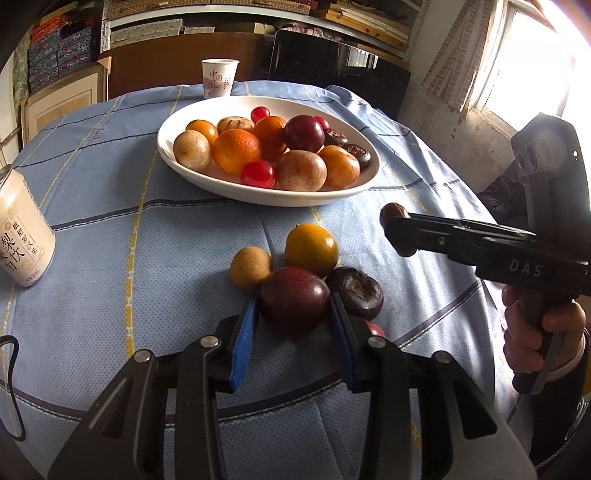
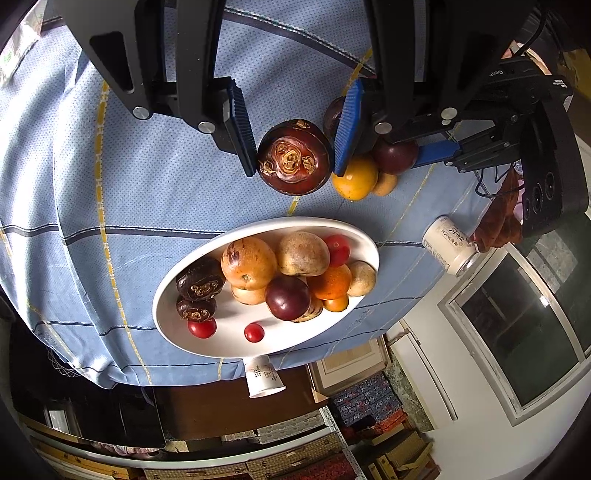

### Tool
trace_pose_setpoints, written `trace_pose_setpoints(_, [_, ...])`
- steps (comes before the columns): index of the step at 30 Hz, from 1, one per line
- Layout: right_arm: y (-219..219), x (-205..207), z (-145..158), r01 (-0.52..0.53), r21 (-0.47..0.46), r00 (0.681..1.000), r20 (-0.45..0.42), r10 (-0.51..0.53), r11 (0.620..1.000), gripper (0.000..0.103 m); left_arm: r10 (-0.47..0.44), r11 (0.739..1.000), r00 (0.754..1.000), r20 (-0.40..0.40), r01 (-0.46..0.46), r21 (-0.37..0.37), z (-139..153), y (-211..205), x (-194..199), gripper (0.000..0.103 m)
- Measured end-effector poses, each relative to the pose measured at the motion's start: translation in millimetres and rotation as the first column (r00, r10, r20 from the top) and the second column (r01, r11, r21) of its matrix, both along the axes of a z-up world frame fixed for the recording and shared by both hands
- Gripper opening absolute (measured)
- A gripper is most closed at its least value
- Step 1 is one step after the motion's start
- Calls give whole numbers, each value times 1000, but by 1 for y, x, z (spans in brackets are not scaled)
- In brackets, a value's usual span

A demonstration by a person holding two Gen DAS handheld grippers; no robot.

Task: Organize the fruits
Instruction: 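Carry both fruits onto the white plate and open both grippers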

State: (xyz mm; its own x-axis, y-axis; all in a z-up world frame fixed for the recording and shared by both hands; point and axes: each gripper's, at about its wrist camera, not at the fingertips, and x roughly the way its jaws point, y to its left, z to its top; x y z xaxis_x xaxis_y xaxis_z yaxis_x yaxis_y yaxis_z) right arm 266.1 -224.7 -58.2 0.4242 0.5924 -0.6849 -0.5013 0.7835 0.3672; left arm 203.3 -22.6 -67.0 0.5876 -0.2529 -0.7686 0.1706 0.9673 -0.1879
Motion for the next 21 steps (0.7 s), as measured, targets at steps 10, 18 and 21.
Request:
trace_pose_setpoints(10, [-1,0,2,22,21,999,26,-22,1000,43,17,999,999,51,-16,-29,15,9,-4,37])
trace_pose_setpoints(18, [-5,16,18,155,144,966,186,-180,977,43,94,983,992,89,-78,-164,44,37,33,37])
trace_pose_setpoints(21, [-3,32,17,183,158,958,191,-212,970,43,85,961,995,49,-69,-268,49,44,59,37])
